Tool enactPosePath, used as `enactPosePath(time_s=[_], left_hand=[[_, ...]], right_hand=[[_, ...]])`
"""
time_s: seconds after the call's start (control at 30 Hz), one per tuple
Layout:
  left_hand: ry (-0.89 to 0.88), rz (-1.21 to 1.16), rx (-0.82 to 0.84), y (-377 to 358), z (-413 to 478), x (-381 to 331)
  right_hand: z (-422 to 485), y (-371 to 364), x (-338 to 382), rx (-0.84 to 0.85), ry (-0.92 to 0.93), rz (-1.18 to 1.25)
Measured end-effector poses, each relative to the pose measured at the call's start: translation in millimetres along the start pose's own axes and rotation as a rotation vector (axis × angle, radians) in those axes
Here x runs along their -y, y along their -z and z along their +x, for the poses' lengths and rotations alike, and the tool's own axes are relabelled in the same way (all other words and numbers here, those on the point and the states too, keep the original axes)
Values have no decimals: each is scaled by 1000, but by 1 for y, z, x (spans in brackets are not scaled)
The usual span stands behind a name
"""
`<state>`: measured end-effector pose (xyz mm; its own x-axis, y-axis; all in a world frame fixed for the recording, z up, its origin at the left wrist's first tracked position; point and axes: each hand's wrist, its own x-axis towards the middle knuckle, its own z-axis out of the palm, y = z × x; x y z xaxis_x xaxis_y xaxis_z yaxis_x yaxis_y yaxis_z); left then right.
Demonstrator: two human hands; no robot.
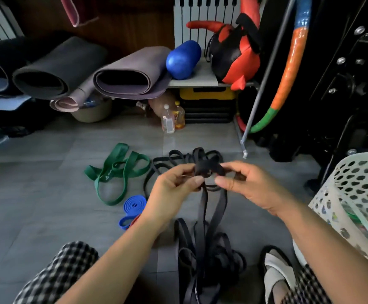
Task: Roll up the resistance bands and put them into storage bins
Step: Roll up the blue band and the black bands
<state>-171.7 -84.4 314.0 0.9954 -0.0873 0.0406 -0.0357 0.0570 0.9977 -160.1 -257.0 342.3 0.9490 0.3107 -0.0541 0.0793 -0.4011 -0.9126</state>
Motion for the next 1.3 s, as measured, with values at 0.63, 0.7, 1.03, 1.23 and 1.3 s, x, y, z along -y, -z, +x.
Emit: enactPosePath(time_s=[0.63, 0.7, 1.03, 1.23, 1.3], left_hand=[[382, -335, 6, 22, 9, -5], [416, -429, 44, 22, 10, -7], [-385, 682, -51, 20, 9, -1], [62, 306, 76, 17, 6, -15], [93, 261, 54, 14, 6, -18]], right_hand=[[13, -28, -19, -110, 289, -342], [14, -29, -18, -107, 335, -297], [17, -26, -15, -97, 168, 71], [16, -31, -15, -85, 102, 176], [14, -36, -12, -91, 109, 182]])
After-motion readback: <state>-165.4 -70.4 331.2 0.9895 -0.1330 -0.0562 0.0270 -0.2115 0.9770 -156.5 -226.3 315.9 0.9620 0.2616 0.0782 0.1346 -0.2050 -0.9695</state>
